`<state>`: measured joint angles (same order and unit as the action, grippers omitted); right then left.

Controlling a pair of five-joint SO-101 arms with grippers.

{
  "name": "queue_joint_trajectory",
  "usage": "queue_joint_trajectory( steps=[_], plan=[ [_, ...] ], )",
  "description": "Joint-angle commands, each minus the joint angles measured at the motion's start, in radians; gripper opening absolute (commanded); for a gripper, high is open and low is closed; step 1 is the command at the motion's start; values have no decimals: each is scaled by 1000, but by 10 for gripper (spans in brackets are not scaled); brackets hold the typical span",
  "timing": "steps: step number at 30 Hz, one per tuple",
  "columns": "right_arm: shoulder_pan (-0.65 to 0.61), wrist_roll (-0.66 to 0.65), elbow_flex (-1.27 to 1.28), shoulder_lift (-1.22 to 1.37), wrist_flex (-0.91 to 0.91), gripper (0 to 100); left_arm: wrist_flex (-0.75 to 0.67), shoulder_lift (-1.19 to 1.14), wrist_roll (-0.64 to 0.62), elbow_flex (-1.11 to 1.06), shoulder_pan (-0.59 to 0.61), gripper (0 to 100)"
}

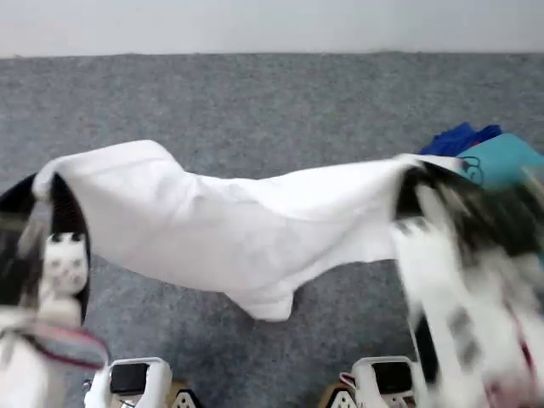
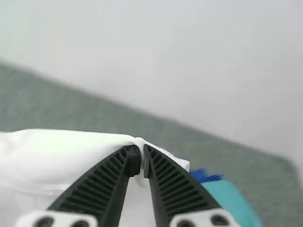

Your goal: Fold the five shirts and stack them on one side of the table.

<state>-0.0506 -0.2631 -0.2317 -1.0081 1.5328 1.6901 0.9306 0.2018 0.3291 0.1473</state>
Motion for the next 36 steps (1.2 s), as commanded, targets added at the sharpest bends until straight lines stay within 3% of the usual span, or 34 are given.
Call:
queue_joint_trajectory(
  steps=[1,4,9,23,31,36],
  plan=[
    [154,29,-94,-58,-4,11,-5,2,-32,176,9,13],
    [219,52,-100,-84,16,11,-8,2,-37,305,9,13],
    [220,57,-98,-87,36,11,-9,0,-52,447,11,13],
    [216,83,-95,24,142,11,-66,-52,-52,495,3,13],
    [136,86,-97,38,125,11,-100,-180,-52,697,8,13],
    [137,80,-101,39,10,11,-126,-304,-49,708,8,13]
  ],
)
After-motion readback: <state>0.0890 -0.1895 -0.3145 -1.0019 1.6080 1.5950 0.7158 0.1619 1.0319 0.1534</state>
